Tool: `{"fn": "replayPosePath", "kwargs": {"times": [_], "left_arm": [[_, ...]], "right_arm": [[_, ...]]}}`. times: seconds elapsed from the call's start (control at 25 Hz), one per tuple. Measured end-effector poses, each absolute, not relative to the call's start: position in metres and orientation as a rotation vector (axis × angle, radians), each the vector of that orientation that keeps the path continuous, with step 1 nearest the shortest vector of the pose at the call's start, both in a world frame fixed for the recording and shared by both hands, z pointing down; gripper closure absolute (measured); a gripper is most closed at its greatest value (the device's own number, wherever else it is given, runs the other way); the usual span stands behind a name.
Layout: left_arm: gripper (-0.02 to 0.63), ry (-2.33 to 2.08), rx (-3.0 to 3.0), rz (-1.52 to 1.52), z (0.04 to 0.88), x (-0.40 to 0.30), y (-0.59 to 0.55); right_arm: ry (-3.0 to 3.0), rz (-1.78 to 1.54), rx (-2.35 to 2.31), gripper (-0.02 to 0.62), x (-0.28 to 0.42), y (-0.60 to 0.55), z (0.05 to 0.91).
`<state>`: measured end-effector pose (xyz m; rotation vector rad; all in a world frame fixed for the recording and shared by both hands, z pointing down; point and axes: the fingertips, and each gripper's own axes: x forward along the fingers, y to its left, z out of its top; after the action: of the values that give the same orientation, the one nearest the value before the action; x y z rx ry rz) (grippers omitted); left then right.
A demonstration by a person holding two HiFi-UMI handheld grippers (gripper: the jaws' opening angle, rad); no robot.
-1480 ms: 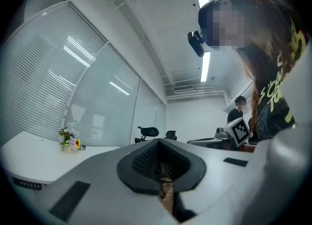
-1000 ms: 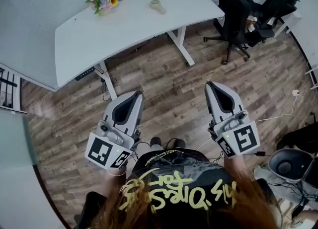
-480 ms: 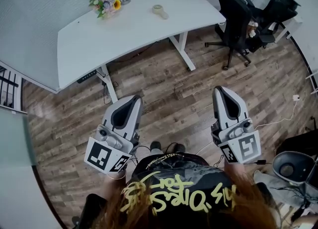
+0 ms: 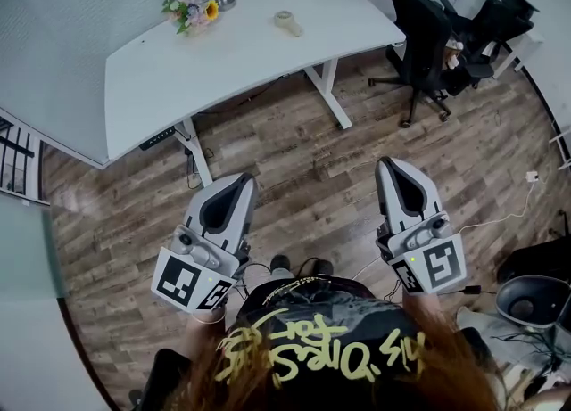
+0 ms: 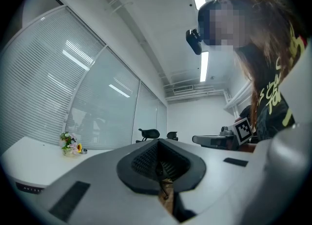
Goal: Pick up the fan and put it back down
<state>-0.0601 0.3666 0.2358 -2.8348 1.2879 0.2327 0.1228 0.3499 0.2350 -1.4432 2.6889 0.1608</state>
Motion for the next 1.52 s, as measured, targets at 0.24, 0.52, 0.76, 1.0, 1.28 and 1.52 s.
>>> {"fn": "replayPosePath", "kwargs": {"times": [0.24,0.52,0.76,1.0,1.28,1.52], "left_arm": [[0.614,1.296,-2.834,0.234,0.236,-0.065,0.366],[0.614,1.300,-2.828,0.208,0.242,-0.069,0.367],[0.614,1.321,-2.814,0.205,0.243,-0.081,0.364],[0.193,1.488,-2.739,0.254,0.241,-0.107,0.351],[0.106,1.575,-2.683,0.262,0.239,-0.130,0.347],[0.107,1.512,-2.734,0.212,0.245,-0.141,0.344]], "right_arm": [[2.699,0.156,-1.447,0.592,0.118,0.351,0.236],[2.765,0.116,-1.450,0.592,0.107,0.350,0.255],[2.752,0.107,-1.467,0.592,0.097,0.348,0.258],[2.577,0.200,-1.594,0.278,0.107,0.342,0.246],[2.601,0.224,-1.561,0.244,0.087,0.343,0.247],[2.618,0.208,-1.580,0.244,0.071,0.339,0.251]]}}
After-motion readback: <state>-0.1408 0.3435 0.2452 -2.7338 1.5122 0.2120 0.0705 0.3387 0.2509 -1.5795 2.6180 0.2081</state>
